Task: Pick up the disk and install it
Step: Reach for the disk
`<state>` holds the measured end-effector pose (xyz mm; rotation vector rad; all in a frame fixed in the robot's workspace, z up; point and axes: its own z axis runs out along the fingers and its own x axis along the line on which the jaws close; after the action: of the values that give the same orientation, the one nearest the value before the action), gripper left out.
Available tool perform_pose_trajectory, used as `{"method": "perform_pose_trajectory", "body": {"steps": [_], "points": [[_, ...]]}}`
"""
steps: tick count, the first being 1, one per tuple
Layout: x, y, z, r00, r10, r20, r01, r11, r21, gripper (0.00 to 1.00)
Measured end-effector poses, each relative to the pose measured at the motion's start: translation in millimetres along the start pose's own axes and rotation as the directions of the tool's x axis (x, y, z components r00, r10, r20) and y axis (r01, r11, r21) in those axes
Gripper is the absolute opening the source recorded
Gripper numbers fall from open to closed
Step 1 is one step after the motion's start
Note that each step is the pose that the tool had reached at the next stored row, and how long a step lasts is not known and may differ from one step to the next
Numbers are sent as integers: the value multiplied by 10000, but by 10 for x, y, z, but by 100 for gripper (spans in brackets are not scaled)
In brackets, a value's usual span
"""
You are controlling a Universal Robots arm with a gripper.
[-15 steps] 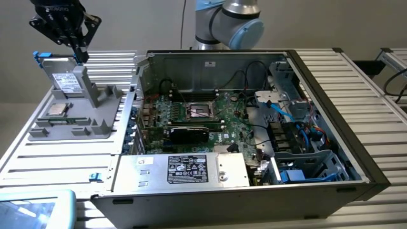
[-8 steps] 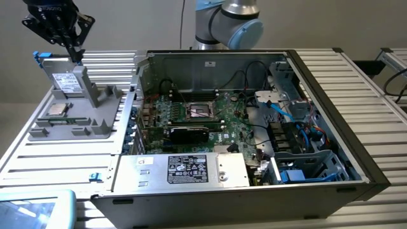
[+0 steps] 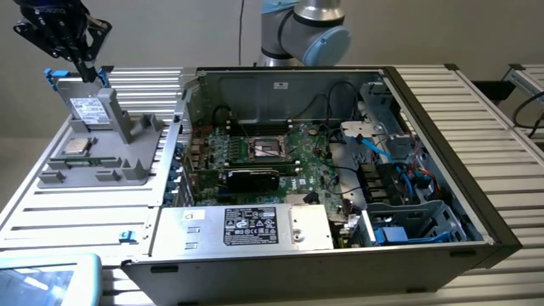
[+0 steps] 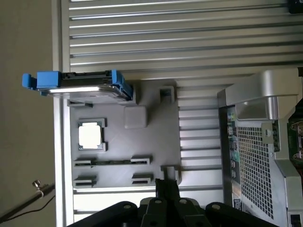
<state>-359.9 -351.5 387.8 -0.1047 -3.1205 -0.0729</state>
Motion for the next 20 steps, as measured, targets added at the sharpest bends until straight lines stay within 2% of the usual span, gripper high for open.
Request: {"method": "perform_pose_trajectory", "body": {"steps": [3, 11, 16, 20], "points": [[81, 40, 4, 10000, -7, -1, 7, 10000, 0, 11], [204, 297, 18, 10000, -19, 0, 19, 10000, 4, 11], [331, 380, 24, 10000, -23, -12, 23, 10000, 4, 11], [439, 479, 31, 10000, -23, -16, 23, 10000, 4, 11]]}}
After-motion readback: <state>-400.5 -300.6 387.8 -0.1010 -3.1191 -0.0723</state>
